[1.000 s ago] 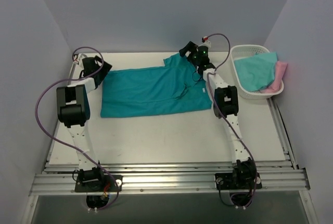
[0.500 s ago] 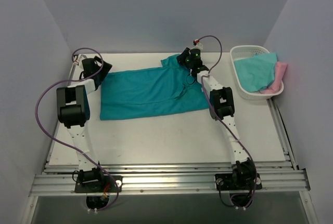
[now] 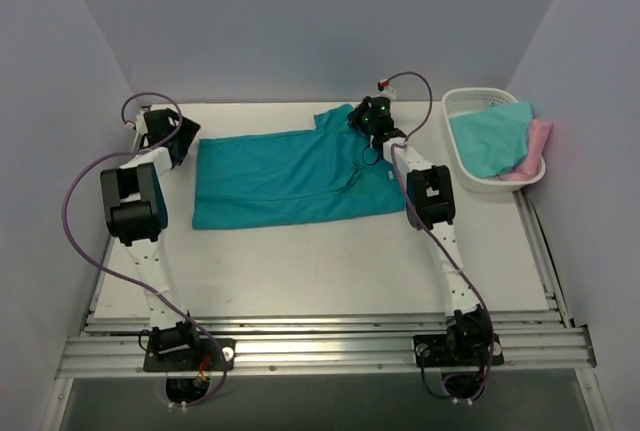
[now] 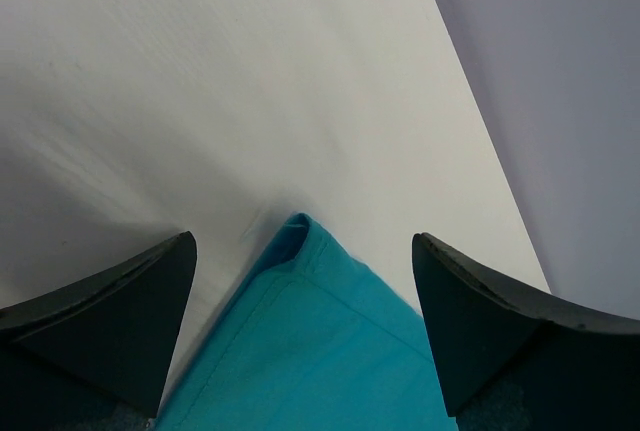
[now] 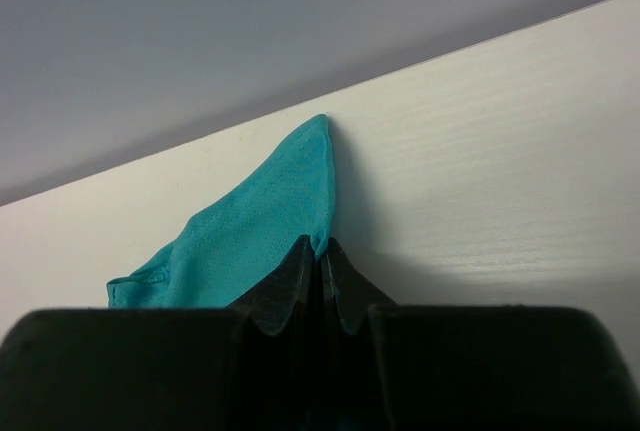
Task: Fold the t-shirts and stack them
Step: Fold the tshirt
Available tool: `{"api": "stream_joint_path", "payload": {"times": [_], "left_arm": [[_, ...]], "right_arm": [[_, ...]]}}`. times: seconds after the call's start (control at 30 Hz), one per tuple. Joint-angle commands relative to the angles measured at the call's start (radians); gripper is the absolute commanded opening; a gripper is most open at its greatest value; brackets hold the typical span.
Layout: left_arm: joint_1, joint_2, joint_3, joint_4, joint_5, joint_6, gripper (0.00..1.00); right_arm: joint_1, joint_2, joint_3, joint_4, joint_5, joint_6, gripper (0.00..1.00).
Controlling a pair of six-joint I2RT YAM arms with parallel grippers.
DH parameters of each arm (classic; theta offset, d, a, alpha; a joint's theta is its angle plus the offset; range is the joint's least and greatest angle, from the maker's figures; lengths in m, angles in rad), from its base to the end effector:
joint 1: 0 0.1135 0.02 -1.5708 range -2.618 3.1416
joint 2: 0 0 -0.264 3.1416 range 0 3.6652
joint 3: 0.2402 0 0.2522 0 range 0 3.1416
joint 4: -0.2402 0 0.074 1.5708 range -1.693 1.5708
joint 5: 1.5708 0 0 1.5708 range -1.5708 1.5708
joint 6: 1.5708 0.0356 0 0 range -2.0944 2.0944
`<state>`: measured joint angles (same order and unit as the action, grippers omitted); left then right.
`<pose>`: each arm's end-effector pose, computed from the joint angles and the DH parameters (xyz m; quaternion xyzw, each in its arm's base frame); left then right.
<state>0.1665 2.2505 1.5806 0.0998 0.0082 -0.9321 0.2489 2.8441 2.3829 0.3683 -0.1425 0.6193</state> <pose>0.5005 0.0838 0.1546 -0.4564 0.7494 -0.1825 0.4437 0.6067 0.1594 0.1255 0.0886 0.7335 0.3303 0.5874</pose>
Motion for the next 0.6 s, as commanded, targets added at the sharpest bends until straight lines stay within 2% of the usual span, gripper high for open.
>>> {"api": "stream_joint_path", "payload": {"times": [0.0,0.17,0.33,0.4,0.57], "left_arm": [[0.001,0.062,0.114,-0.087,0.022,-0.004,0.98],[-0.004,0.087,0.148,-0.098,0.076,-0.016,1.00],[-0.007,0.003,0.117,-0.119,0.058,-0.017,1.00],[-0.016,-0.020,0.146,-0.181,0.035,-0.001,1.00],[-0.065,0.027,0.383,-0.474,-0.076,0.042,1.00]], "right_arm": [[-0.005,-0.084,-0.034,0.015,0.026,-0.018,0.00],[-0.007,-0.109,-0.066,0.024,0.029,-0.015,0.00],[-0.008,-0.129,-0.117,0.040,0.035,-0.020,0.00],[-0.010,-0.129,-0.122,0.040,0.035,-0.017,0.00],[-0.010,-0.144,-0.148,0.043,0.037,-0.004,0.00]]}}
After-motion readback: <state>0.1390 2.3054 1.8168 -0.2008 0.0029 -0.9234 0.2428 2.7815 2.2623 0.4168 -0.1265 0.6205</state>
